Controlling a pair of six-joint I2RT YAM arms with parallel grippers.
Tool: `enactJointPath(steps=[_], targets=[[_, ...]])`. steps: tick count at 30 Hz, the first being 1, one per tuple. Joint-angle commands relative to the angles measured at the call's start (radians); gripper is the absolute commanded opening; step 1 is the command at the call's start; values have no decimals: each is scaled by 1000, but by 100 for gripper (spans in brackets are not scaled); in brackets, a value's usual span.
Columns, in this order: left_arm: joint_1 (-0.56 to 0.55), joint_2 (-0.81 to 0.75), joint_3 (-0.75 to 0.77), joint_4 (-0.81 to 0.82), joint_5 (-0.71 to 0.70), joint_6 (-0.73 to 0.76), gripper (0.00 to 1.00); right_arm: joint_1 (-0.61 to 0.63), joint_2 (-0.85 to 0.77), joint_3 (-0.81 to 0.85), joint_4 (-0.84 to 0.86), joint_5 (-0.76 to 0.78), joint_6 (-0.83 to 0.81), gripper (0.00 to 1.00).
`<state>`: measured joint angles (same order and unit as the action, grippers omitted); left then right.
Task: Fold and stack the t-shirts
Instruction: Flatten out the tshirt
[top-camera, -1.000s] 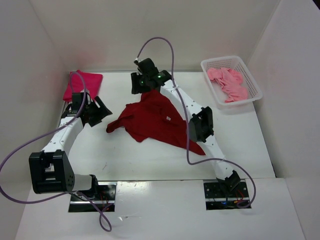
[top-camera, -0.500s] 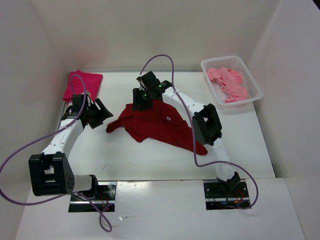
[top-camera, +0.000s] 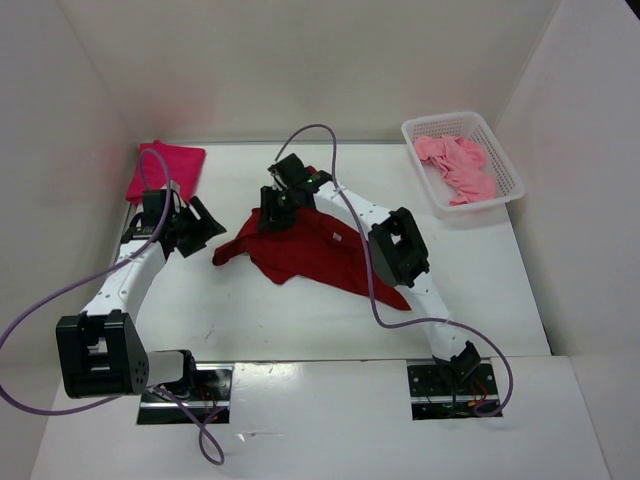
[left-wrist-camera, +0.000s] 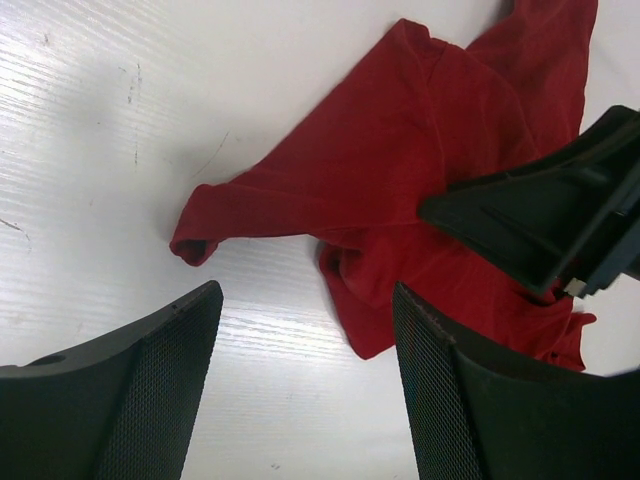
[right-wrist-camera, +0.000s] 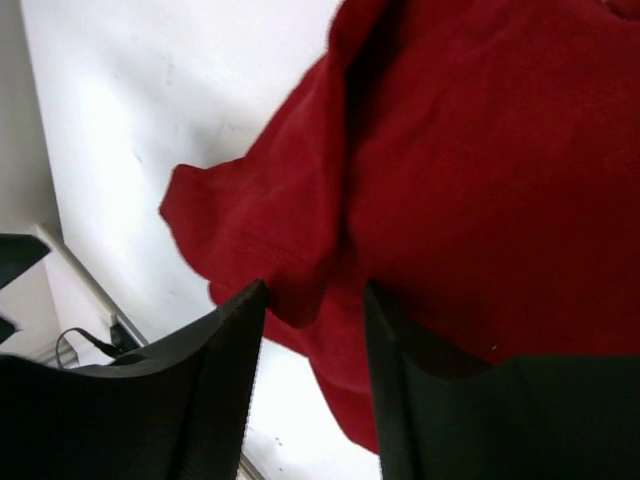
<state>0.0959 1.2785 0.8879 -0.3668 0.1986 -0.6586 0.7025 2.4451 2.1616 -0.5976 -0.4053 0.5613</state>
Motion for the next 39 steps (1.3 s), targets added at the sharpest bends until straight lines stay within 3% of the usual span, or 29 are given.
enactJointPath(steps=[1, 3, 11, 16, 20, 22, 27, 29, 33, 39], targets=[[4, -27, -6, 12, 5, 1, 76, 8, 12, 50, 5, -7, 9, 47], [4, -27, -6, 12, 5, 1, 76, 8, 22, 50, 5, -17, 9, 44], [4, -18, -6, 12, -25, 20, 76, 8, 22, 81, 28, -78, 29, 1], [17, -4, 57, -11, -88, 71, 78, -3, -96, 92, 28, -20, -3, 0], [50, 51, 224, -52, -88, 90, 78, -70, -292, -11, 28, 19, -64, 0], [50, 96, 278, -40, -33, 58, 78, -104, -454, -164, 38, 48, -75, 0], [50, 177, 238, 66, 27, -4, 78, -263, -815, -611, 84, 36, -75, 0], [50, 229, 238, 84, 50, -13, 78, -296, -973, -708, 56, 46, -75, 0], [-42, 317, 247, 94, 32, 5, 76, -385, -1174, -902, -28, 76, -38, 0], [-182, 476, 325, 112, -5, 14, 75, -480, -1317, -939, -166, 221, -18, 0]])
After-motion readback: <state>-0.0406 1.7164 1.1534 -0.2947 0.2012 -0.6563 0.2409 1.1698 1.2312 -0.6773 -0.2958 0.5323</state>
